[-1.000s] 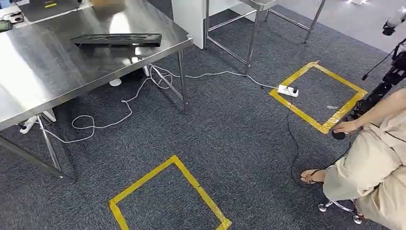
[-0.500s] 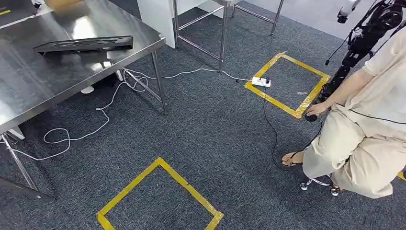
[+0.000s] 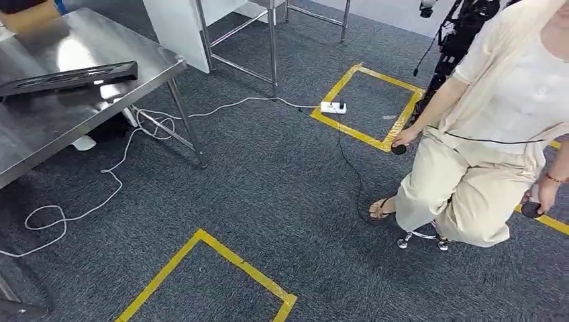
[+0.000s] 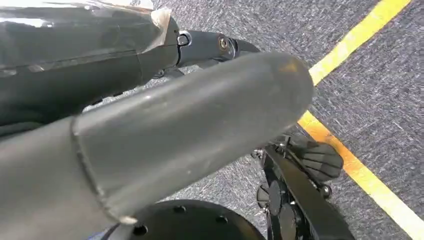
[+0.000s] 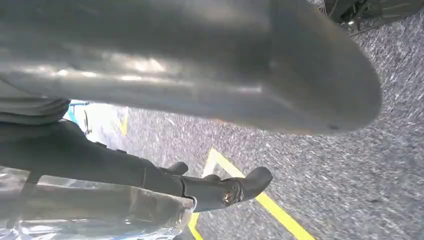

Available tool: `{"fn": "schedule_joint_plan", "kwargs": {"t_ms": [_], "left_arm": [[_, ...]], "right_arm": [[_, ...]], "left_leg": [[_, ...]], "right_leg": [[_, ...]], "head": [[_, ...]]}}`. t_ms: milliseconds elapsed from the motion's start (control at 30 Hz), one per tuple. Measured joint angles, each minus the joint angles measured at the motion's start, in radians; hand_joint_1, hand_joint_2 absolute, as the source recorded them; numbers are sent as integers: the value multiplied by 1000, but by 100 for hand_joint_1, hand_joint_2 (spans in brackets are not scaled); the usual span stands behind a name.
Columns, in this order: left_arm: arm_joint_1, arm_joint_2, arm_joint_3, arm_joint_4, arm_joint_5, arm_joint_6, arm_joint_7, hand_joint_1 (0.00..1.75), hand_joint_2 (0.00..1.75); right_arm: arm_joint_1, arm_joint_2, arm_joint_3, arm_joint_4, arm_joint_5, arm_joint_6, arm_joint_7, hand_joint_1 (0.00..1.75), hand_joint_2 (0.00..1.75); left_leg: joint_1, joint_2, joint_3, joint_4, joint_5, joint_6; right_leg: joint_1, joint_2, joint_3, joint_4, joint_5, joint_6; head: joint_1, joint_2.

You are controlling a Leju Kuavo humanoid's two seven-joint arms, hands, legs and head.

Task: Take the parts from the cabinet and place them on the table.

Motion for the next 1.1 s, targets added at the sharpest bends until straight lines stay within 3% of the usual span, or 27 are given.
{"fn": "schedule_joint_plan", "kwargs": {"t_ms": [33, 67, 100, 167, 200, 233, 267, 300, 367, 400, 433, 467, 533, 567, 600, 633, 700, 733, 767, 800, 833, 900, 933, 967, 1033, 1067, 1100], "left_arm": [[0, 0, 0, 0, 0, 0, 0, 0, 0], [0, 0, 0, 0, 0, 0, 0, 0, 0], [0, 0, 0, 0, 0, 0, 0, 0, 0], [-1, 0, 0, 0, -1, 0, 0, 0, 0], [-1, 0, 0, 0, -1, 0, 0, 0, 0], [-2, -2, 0, 0, -1, 0, 0, 0, 0], [-3, -2, 0, 0, -1, 0, 0, 0, 0], [-3, -2, 0, 0, -1, 0, 0, 0, 0], [0, -1, 0, 0, -1, 0, 0, 0, 0], [0, -1, 0, 0, -2, 0, 0, 0, 0], [0, -1, 0, 0, -2, 0, 0, 0, 0], [0, -1, 0, 0, -2, -2, 0, 0, 0], [-2, -2, 0, 0, -3, -3, 0, 0, 0], [-3, -2, 0, 0, -3, -3, 0, 0, 0], [-2, -2, 0, 0, -3, -3, 0, 0, 0], [-2, -3, 0, 0, -3, -3, 0, 0, 0], [-6, -3, 0, 0, -3, -6, 0, 0, 0], [-8, -3, 0, 0, -3, -8, 0, 0, 0], [-8, -3, 0, 0, -3, -8, 0, 0, 0], [-7, -3, 0, 0, -4, -8, 0, 0, 0], [-5, -3, 0, 0, -4, -8, 0, 0, 0], [-2, -3, 0, 0, -3, -8, 0, 0, 0], [0, -3, 0, 1, -3, -8, 1, 0, 0], [0, -3, 0, 1, -3, -8, 2, 0, 0], [0, -3, 0, 1, -2, -3, 2, 0, 0], [0, -3, 0, 1, -2, -2, 2, 0, 0], [1, -3, 0, 2, -2, -2, 2, 0, 0]], "right_arm": [[0, 0, 0, 0, 0, 0, 2, 0, 0], [0, 1, 0, 0, 0, 0, 3, 0, 0], [-3, 2, 0, 0, -1, 0, 4, 0, 0], [-2, 2, 0, 0, -3, 0, 6, 0, 0], [0, 2, 0, 0, -3, 0, 6, 0, 0], [1, 1, 0, 0, -4, 0, 7, 0, 0], [1, 1, 0, 0, -4, 0, 7, 0, 0], [-1, 1, 0, 0, -4, 0, 7, 0, 0], [-3, 1, 0, 0, -5, 0, 7, 0, 0], [-2, 1, 0, 0, -5, 0, 7, 0, 0], [0, 1, 0, 0, -5, 0, 8, 0, 0], [2, 1, 0, 0, -6, 0, 8, 0, 0], [2, 0, 0, 0, -6, -1, 8, 0, 0], [-1, -1, 0, 0, -6, -2, 8, 0, 0], [-5, -1, 0, 0, -6, -2, 8, 0, 0], [-6, -1, 0, 0, -6, -3, 8, 0, 0], [-2, -2, 0, 1, -6, -3, 8, 0, 0], [-1, -2, 0, 1, -6, -3, 8, 0, 0], [-1, -1, 0, 1, -6, -3, 8, 0, 0], [-2, -2, 0, 1, -6, -4, 8, 0, 0], [-2, -1, 0, 1, -6, -4, 8, 0, 0], [-2, 1, 0, 1, -5, -3, 8, 0, 0], [-1, 1, 0, 1, -5, -3, 8, 0, 0], [1, 1, 0, 1, -4, -3, 8, 0, 0], [0, 1, 0, 1, -3, -2, 8, 0, 0], [-1, 1, 0, 1, -3, -1, 8, 0, 0], [-2, 0, 0, 1, -2, -1, 8, 0, 0]], "left_leg": [[1, -20, 45, -94, 47, 5], [1, -65, 71, -154, 58, 11], [0, -71, 74, -168, 53, 9], [-12, -52, 70, -162, 54, 16], [-16, -43, 71, -165, 59, 24], [-8, -28, 74, -180, 70, 38], [-11, -17, 75, -184, 74, 44], [-12, -6, 71, -184, 75, 52], [-18, 24, 68, -184, 75, 53], [-19, 36, 66, -184, 75, 53], [-19, 49, 66, -184, 75, 53], [-20, 60, 66, -184, 74, 53], [-19, 79, 70, -183, 73, 51], [-22, 87, 74, -183, 72, 48], [-32, 95, 72, -178, 66, 40], [-31, 104, 76, -179, 64, 35], [-29, 122, 83, -182, 62, 27], [-29, 130, 86, -182, 59, 20], [-21, 90, 80, -163, 43, 10], [-19, 50, 62, -119, 7, 8], [-16, 23, 30, -44, -40, 5], [-14, 5, -44, 114, -106, 1], [-11, 3, -62, 145, -104, -1], [-6, 3, -57, 126, -77, -5], [9, -4, 10, -26, 20, -12], [18, -29, 47, -111, 59, -16], [21, -80, 55, -139, 46, -23]], "right_leg": [[0, 12, 3, 1, 0, 1], [-1, 21, 1, 1, 0, 2], [11, 29, -4, 6, 0, 8], [3, 44, -14, 1, 8, 22], [-2, 53, -16, -3, 13, 30], [7, 50, -26, 3, 11, 37], [5, 2, -38, 27, -3, 34], [7, -32, -67, 81, -38, 27], [3, -47, -151, 251, -114, 20], [3, -48, -178, 312, -132, 24], [3, -49, -184, 331, -131, 32], [3, -51, -159, 293, -113, 43], [3, -71, -55, 115, -52, 58], [5, -114, -3, 28, -31, 55], [16, -142, 9, -5, -20, 47], [19, -129, 6, -5, -14, 38], [22, -110, 0, -2, -15, 30], [16, -99, 1, -10, -10, 21], [-6, -90, 15, -14, -2, 11], [-5, -80, 12, -14, 0, 5], [-3, -74, 9, -13, 3, -4], [-1, -52, 4, -12, 5, -6], [-1, -40, 4, -12, 6, -6], [-1, -27, 5, -11, 5, -6], [-6, 1, 5, -1, 4, -4], [-7, 13, 2, 8, 0, 4], [0, 21, -9, 22, -5, 13]], "head": [[0, 0], [-1, 0], [2, 0], [2, 0], [0, 0], [2, 0], [2, 0], [7, 0], [6, 0], [8, 0], [7, 0], [8, 0], [17, 0], [18, 0], [24, 0], [22, 0], [23, 0], [23, 0], [21, 0], [17, 0], [15, 0], [15, 0], [16, 0], [16, 0], [16, 0], [15, 0], [13, 0]]}}
